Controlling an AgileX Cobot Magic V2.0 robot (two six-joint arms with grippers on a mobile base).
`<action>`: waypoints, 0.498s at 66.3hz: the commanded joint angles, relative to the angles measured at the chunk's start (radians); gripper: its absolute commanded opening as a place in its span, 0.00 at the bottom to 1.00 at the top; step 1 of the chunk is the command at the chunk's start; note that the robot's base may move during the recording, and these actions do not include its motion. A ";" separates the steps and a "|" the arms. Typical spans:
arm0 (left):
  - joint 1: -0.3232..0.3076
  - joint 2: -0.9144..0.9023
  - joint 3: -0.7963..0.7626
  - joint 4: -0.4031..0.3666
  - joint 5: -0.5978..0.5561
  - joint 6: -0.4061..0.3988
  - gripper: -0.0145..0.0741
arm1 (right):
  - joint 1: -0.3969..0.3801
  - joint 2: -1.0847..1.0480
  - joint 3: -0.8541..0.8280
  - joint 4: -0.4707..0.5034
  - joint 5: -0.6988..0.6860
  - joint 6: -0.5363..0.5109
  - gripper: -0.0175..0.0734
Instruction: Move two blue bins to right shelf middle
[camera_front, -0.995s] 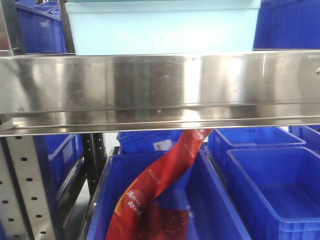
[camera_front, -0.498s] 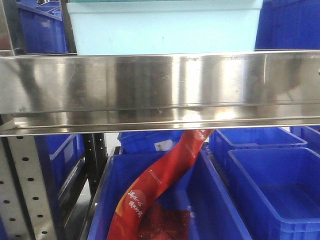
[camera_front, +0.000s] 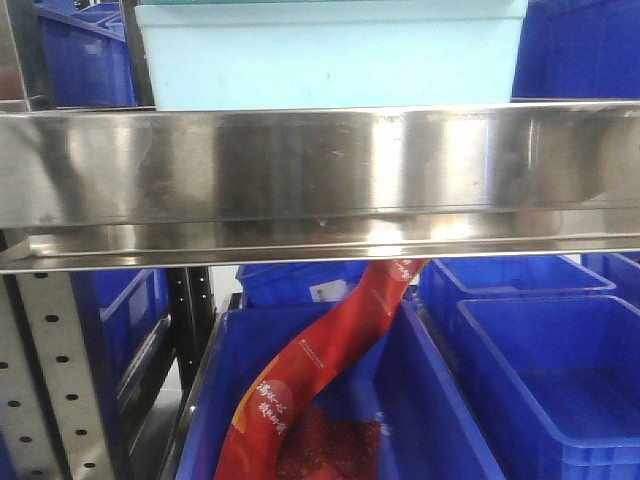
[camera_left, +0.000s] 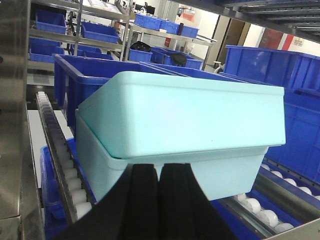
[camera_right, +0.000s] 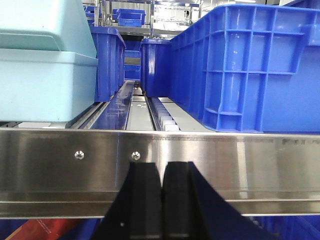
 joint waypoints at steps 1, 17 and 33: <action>-0.005 -0.004 0.000 0.003 -0.026 0.000 0.04 | -0.004 -0.003 0.002 0.005 -0.017 0.002 0.01; -0.005 -0.004 0.000 0.003 -0.026 0.000 0.04 | -0.004 -0.003 0.002 0.005 -0.017 0.002 0.01; 0.087 -0.122 0.096 0.043 -0.005 0.122 0.04 | -0.004 -0.003 0.002 0.005 -0.017 0.002 0.01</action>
